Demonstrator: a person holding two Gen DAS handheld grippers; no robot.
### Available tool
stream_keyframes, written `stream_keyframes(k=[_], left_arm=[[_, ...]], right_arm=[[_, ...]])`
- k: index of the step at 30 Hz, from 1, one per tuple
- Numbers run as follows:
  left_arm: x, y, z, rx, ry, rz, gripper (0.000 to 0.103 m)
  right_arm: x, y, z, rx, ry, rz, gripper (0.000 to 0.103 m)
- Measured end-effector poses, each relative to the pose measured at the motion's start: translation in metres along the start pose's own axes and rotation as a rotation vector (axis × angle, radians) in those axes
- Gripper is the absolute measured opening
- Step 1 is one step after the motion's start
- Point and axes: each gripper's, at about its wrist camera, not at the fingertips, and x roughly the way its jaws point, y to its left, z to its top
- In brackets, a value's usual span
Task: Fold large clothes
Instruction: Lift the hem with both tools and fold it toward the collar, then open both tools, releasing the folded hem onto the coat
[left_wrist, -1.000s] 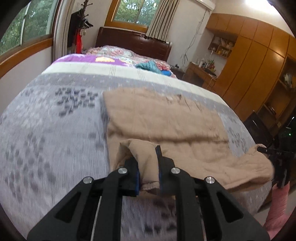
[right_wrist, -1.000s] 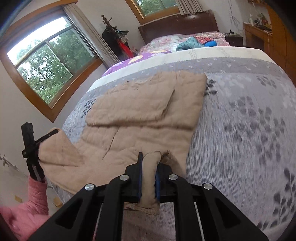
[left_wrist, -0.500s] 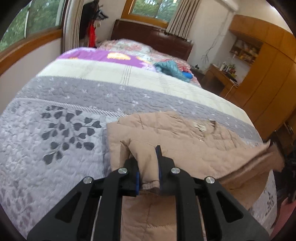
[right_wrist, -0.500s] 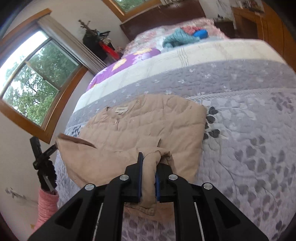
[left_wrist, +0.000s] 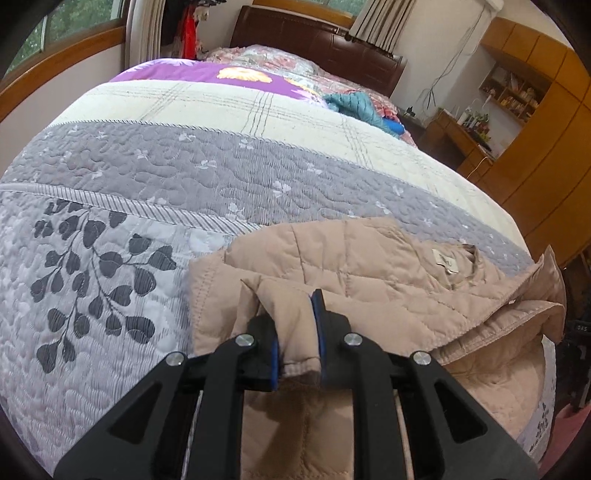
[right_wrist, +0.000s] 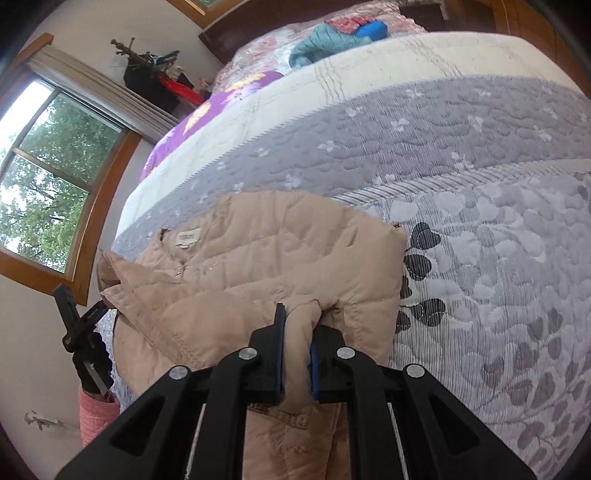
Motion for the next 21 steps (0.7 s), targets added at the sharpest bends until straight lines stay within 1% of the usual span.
stream_keyframes(k=[2,5,6,7,8,9,10,12,13,15,16,19,21], left_arm=[[0.004,0.003,0.001,-0.003,0.014,-0.005,0.017],[0.0,0.007,0.003,-0.016,0.027,-0.045,0.02],[-0.003,0.01,0.005,-0.034,0.034,-0.075,0.022],[-0.006,0.013,0.007,-0.054,0.04,-0.101,0.026],[-0.012,0.019,0.008,-0.096,0.046,-0.154,0.03],[-0.018,0.025,0.009,-0.127,0.05,-0.193,0.031],[-0.024,0.029,0.01,-0.147,0.053,-0.216,0.034],[-0.035,0.032,0.009,-0.146,0.036,-0.202,0.041],[-0.042,0.033,0.009,-0.139,0.019,-0.182,0.046],[-0.055,0.034,0.007,-0.122,-0.005,-0.159,0.047],[-0.058,0.034,0.006,-0.113,-0.009,-0.15,0.047],[-0.069,0.031,-0.007,-0.064,-0.019,-0.098,0.048],[-0.072,0.023,-0.023,-0.009,-0.016,-0.061,0.05]], right_arm=[[0.004,-0.006,0.001,0.022,0.011,0.015,0.014],[-0.002,-0.017,0.0,0.072,0.013,0.091,0.019],[-0.006,-0.022,-0.001,0.098,0.013,0.134,0.021],[-0.01,-0.026,-0.002,0.113,0.011,0.164,0.024],[-0.013,-0.029,-0.003,0.124,0.009,0.191,0.026],[-0.017,-0.032,-0.004,0.134,0.008,0.222,0.034],[-0.024,-0.035,-0.006,0.147,-0.002,0.247,0.055],[-0.04,-0.035,-0.008,0.144,-0.064,0.218,0.083],[-0.051,-0.034,-0.01,0.114,-0.106,0.208,0.083],[-0.06,-0.034,-0.015,0.108,-0.12,0.225,0.079],[-0.064,-0.032,-0.019,0.093,-0.125,0.211,0.077],[-0.065,-0.015,-0.036,-0.001,-0.134,0.107,0.075],[-0.061,-0.004,-0.05,-0.051,-0.127,0.068,0.073]])
